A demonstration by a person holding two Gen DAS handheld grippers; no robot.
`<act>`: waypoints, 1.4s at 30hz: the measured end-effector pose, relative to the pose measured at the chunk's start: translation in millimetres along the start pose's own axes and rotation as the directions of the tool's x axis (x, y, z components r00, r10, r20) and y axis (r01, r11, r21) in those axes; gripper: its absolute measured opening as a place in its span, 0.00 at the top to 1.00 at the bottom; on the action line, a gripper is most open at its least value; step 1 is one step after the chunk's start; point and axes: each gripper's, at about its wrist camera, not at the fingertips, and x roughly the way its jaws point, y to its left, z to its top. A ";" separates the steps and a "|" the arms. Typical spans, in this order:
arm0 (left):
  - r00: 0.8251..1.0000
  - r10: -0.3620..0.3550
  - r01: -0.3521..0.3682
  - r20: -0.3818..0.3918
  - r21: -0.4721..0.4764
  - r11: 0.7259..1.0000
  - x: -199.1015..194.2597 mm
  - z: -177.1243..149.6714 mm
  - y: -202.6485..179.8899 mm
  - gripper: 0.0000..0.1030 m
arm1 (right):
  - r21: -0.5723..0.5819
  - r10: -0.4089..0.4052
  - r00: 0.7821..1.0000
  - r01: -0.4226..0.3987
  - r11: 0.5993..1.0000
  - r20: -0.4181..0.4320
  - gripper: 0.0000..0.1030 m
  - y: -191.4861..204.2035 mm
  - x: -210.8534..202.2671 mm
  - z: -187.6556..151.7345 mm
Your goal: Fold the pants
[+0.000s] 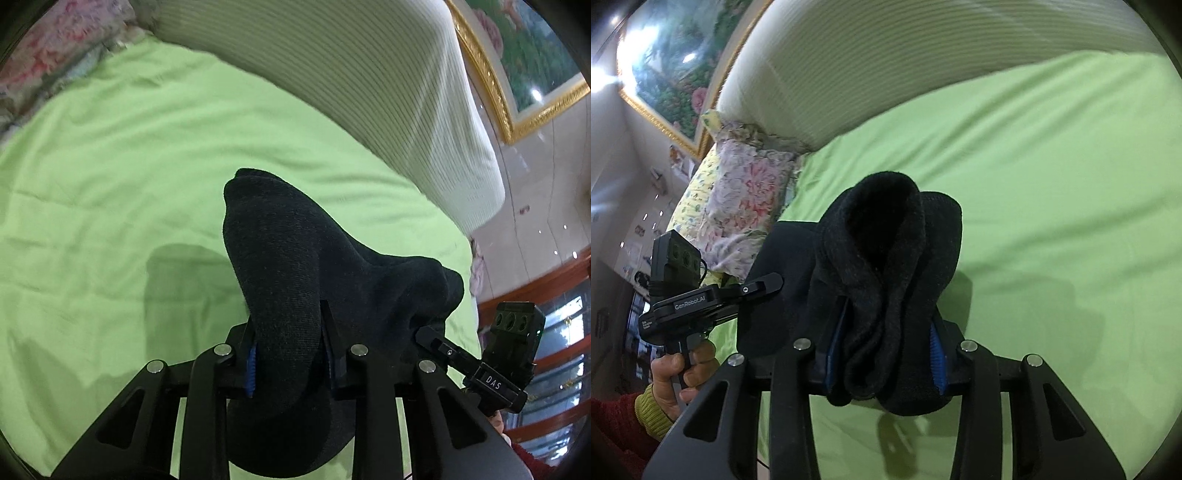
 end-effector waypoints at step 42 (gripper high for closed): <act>0.930 0.350 -0.354 0.114 0.014 0.935 -4.2 8.5 39.7 0.21 | -0.164 -0.091 0.996 0.093 0.982 0.019 0.26 13.8 66.5 45.1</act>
